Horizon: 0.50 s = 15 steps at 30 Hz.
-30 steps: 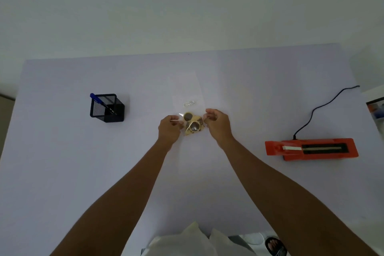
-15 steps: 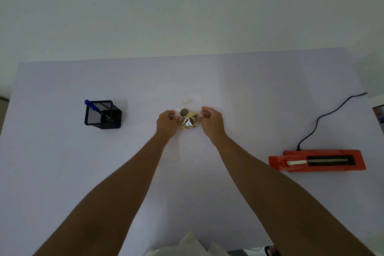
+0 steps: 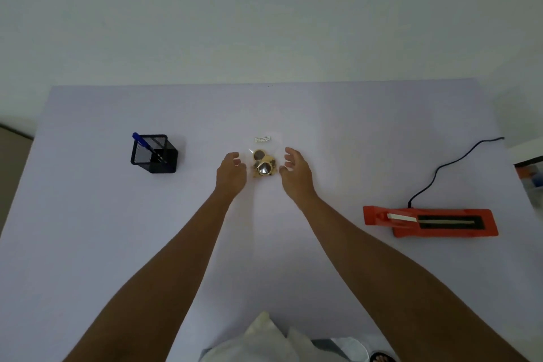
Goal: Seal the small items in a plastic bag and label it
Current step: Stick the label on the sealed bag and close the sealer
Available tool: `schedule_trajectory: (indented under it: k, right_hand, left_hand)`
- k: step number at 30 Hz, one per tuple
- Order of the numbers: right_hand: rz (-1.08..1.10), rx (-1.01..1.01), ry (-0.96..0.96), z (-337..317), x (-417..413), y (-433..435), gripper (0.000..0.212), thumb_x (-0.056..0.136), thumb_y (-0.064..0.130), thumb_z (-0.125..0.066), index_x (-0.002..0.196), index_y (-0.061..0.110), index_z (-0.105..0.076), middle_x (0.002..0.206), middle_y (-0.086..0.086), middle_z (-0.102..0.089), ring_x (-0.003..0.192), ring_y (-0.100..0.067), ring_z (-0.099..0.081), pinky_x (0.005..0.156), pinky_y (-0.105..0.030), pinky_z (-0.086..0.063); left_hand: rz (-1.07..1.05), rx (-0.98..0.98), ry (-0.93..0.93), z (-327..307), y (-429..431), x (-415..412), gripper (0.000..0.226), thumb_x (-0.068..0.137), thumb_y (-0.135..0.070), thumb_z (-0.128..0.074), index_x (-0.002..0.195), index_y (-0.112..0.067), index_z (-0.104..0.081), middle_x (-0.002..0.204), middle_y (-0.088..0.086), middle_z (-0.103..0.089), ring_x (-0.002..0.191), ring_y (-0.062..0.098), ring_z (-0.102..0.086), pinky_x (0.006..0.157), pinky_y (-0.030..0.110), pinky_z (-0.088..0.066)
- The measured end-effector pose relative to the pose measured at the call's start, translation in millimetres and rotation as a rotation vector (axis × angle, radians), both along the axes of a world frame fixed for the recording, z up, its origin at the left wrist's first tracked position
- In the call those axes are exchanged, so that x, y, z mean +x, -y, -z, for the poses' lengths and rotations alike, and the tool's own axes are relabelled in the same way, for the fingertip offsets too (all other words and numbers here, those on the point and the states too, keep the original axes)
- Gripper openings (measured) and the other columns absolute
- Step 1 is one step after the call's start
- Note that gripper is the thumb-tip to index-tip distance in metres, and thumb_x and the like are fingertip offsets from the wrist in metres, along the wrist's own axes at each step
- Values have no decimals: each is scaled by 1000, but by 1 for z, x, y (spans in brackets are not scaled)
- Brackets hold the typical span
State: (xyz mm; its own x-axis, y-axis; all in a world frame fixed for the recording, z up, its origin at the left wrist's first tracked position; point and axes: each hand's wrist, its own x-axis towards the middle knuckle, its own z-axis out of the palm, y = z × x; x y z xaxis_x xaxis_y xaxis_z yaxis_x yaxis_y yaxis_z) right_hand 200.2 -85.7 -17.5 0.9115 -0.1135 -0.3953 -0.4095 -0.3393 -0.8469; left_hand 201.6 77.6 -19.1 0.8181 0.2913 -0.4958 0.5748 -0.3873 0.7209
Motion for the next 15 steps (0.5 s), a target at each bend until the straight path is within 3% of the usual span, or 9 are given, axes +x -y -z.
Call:
schedule_trajectory:
  k: [4,9,15]
  right_hand:
    - [-22,46,117,-36,-33,9,43,94,-3,-53,133,13,-54,131,-2,-60,110,-16,-60,98,-29,-51]
    - [-18,115,252,-96,-76,33,31,96,0,-54,121,16,-62,116,4,-67,102,-16,-67,86,-38,-60]
    - [135,49,427,-153,-117,99,33,91,-6,-48,106,17,-66,100,4,-71,83,-13,-69,63,-24,-58]
  left_hand:
    - [22,-43,84,-30,7,-45,32,94,-6,-45,124,-10,-57,122,9,-65,111,26,-61,98,44,-51]
    - [142,-193,138,-58,33,-101,27,91,-2,-56,116,-10,-60,110,6,-69,100,23,-65,90,40,-54]
    - [373,-262,152,-67,74,-134,30,86,-12,-71,114,-15,-60,103,1,-69,87,15,-66,69,22,-51]
